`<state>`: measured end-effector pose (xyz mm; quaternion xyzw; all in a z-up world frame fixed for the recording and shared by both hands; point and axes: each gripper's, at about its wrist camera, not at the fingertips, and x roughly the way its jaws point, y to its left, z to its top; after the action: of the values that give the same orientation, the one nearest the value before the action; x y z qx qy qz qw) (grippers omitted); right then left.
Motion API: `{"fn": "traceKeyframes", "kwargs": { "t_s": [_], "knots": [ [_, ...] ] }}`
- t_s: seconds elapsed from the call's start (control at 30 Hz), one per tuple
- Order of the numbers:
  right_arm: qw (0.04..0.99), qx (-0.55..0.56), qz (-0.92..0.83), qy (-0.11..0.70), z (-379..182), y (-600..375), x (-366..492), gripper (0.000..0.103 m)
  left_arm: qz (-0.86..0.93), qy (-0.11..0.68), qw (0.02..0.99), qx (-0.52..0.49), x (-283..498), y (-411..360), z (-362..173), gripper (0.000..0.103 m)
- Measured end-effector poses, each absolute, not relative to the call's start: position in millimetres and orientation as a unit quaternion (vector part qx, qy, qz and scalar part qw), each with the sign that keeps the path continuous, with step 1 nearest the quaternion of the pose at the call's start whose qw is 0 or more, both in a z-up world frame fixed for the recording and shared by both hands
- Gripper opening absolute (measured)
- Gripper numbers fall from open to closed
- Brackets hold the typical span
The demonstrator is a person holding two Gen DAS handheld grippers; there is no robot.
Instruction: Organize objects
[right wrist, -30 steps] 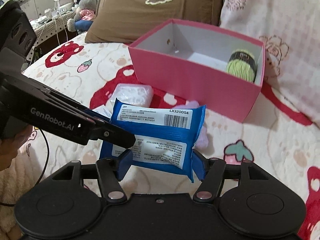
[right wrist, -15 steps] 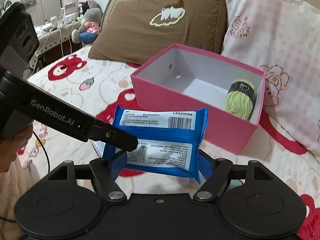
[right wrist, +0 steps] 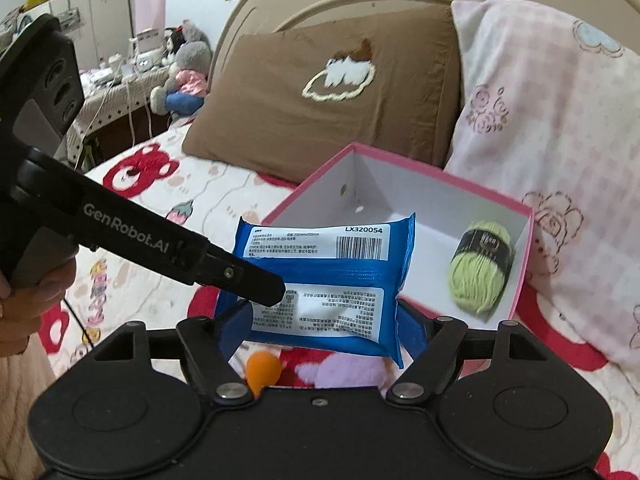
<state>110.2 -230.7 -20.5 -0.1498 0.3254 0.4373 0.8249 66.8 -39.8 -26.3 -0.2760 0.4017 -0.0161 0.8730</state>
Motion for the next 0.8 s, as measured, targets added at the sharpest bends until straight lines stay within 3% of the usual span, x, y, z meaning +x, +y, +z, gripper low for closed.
{"fn": "traceKeyframes", "kwargs": {
  "t_s": [0.37, 0.8],
  "knots": [
    [0.821, -0.143, 0.433, 0.342, -6, -208, 159, 0.079, 0.011, 0.4, 0.883, -0.247, 126, -29, -3, 0.039],
    [0.799, -0.098, 0.419, 0.421, -42, -181, 235, 0.074, 0.041, 0.417, 0.876, -0.237, 200, -8, -33, 0.039]
  ]
}}
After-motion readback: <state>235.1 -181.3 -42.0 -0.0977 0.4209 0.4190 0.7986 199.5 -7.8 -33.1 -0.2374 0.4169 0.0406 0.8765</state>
